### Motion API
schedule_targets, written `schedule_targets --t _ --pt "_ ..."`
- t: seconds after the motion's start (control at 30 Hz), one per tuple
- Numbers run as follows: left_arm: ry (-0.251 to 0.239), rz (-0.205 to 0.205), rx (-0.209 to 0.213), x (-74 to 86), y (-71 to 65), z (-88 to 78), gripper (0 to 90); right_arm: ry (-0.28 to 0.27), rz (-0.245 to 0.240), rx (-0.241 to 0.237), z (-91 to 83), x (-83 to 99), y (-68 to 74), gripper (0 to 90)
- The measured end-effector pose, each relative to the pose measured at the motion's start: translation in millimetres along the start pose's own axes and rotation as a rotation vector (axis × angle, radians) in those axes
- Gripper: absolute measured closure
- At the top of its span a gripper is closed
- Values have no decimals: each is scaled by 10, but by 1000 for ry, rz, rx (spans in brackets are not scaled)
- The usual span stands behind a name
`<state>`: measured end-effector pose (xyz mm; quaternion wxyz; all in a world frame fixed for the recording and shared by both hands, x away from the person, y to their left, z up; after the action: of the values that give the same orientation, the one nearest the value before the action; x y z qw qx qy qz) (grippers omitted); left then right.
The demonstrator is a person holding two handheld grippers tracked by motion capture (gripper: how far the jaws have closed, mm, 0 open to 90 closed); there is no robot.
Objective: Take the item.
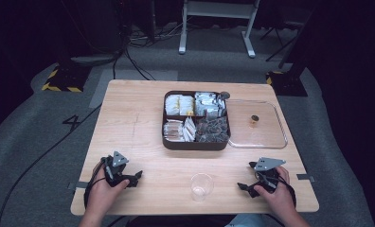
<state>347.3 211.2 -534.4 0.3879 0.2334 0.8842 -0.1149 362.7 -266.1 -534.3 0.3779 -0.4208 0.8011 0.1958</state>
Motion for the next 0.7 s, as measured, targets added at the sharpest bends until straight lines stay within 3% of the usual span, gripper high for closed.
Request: schedule_targets --t 0.1,0.17,0.27,0.43,0.7 --pt "-6 -15 -16 -5 15 -37 170 0 2 2 -2 1 1 4" --pt "26 -17 -23 -10 26 -86 241 1 6 8 -8 6 3 4" --pt "30 -26 -7 -39 8 -159 356 0 12 14 -14 10 5 4" --pt "-11 -43 14 -138 -25 -259 352 0 12 14 -14 11 5 4" --pt "-56 -19 24 -422 -148 -377 337 0 3 2 -20 16 -3 5"
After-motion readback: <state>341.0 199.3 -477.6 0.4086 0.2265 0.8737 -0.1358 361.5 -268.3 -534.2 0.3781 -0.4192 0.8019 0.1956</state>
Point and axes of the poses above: each handheld gripper's, and its own axes: z roughly forward along the jaws, x roughly out of its underside, y roughly to its left, the point moved 4 cm from there along z, roughly forward along the jaws, and after that the axes turned 5 degrees about -y, right-handed, at the moved point
